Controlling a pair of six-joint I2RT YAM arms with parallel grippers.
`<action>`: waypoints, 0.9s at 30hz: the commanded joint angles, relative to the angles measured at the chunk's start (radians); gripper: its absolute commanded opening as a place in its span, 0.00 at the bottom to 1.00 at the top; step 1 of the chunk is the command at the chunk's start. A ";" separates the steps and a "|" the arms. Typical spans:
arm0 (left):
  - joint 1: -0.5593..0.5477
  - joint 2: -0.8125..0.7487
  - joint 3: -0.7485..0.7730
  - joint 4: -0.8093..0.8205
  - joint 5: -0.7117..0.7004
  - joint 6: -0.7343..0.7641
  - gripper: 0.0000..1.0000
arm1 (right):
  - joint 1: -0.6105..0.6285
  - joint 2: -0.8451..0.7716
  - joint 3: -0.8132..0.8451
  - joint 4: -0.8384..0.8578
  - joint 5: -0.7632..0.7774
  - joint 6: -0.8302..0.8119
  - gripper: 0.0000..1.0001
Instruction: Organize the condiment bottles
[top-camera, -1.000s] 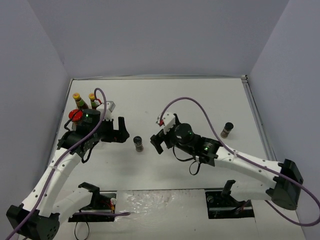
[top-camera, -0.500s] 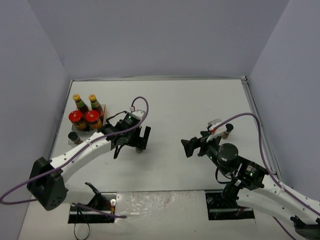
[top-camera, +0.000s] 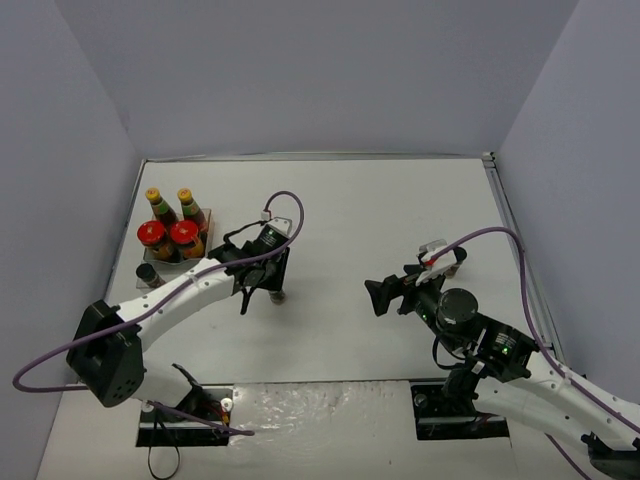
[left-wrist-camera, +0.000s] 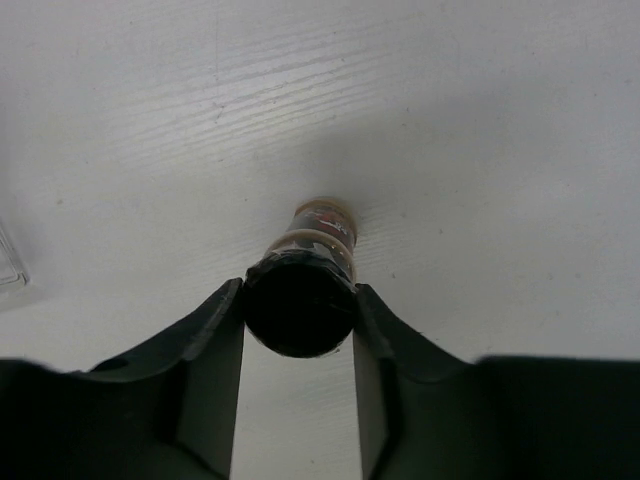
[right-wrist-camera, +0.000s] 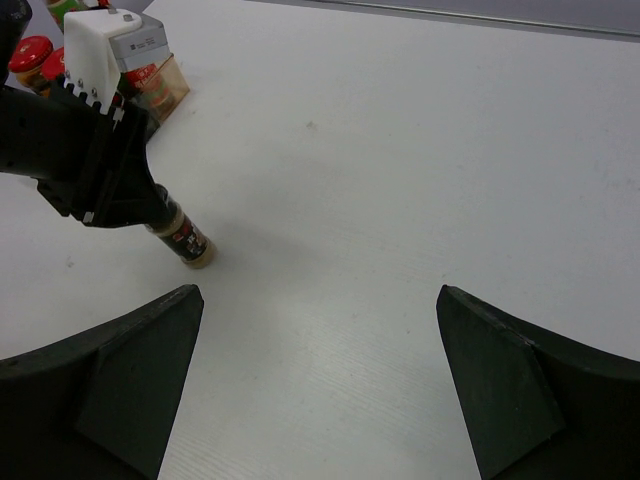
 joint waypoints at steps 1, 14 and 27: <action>-0.003 -0.073 0.078 -0.020 -0.061 -0.019 0.09 | -0.002 -0.011 0.001 0.035 0.033 0.010 1.00; 0.382 -0.260 0.137 -0.210 -0.094 0.084 0.00 | -0.002 -0.025 0.024 0.014 0.021 0.007 1.00; 0.746 -0.196 0.108 -0.105 -0.044 0.154 0.00 | -0.002 -0.029 0.012 0.008 0.004 0.022 1.00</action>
